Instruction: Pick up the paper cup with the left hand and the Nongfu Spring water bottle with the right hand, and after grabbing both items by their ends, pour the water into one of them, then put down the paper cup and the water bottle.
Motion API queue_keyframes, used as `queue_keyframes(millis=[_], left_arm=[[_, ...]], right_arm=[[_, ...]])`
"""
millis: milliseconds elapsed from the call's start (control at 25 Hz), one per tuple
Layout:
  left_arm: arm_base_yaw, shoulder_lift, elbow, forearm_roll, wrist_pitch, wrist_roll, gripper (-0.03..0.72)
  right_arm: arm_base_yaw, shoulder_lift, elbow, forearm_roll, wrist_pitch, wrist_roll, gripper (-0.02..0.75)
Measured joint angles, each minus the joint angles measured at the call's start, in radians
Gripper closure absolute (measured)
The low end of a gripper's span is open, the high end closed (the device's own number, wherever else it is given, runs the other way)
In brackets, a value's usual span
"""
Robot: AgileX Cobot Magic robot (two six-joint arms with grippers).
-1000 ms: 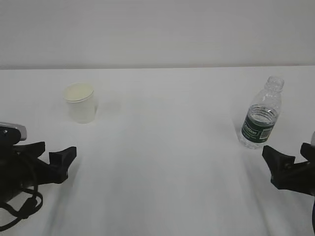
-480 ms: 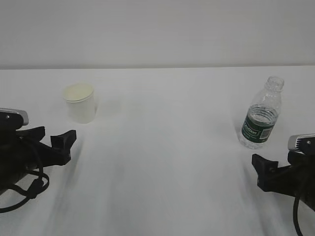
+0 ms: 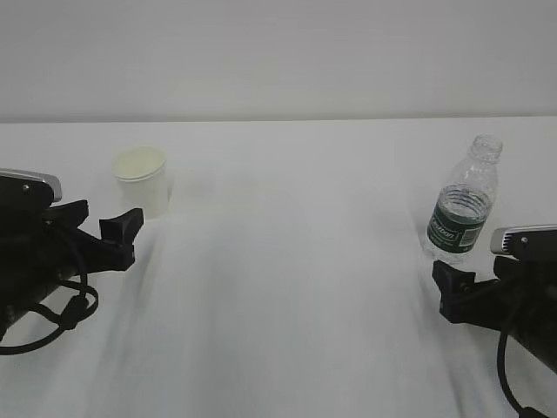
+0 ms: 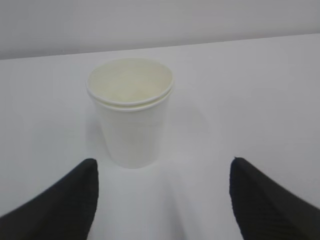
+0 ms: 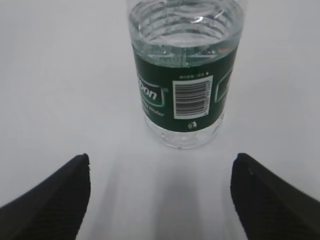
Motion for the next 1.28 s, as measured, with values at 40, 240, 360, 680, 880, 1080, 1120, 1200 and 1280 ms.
queue_keyframes(millis=[40,240,360,680,880,1080,1120,1200,1280], left_arm=[[0.000,0.000,-0.002,0.000,0.002,0.002,0.101],[0.000,0.000,-0.006,0.000,0.002,0.011,0.101],[0.000,0.000,-0.006,0.000,0.002,0.011,0.101],[0.000,0.000,-0.006,0.002,0.003,0.016,0.101],[0.000,0.000,-0.006,0.002,0.003,0.019,0.101],[0.000,0.000,-0.006,0.002,0.003,0.029,0.101],[0.000,0.000,-0.006,0.002,0.003,0.036,0.101],[0.000,0.000,-0.006,0.002,0.003,0.036,0.101],[0.000,0.000,-0.006,0.002,0.003,0.042,0.101]], right_arm=[[0.000,0.000,-0.006,0.002,0.000,0.000,0.076],[0.000,0.000,-0.038,0.014,0.000,-0.015,0.078],[0.000,0.000,-0.051,0.022,0.000,-0.032,0.079],[0.000,0.000,-0.101,0.040,0.000,-0.051,0.087],[0.000,0.015,-0.126,0.054,0.023,-0.056,0.089],[0.000,0.080,-0.145,0.059,0.014,-0.057,0.090],[0.000,0.087,-0.149,0.059,0.013,-0.057,0.090],[0.000,0.096,-0.156,0.062,0.011,-0.058,0.090],[0.000,0.101,-0.165,0.074,0.009,-0.059,0.090]])
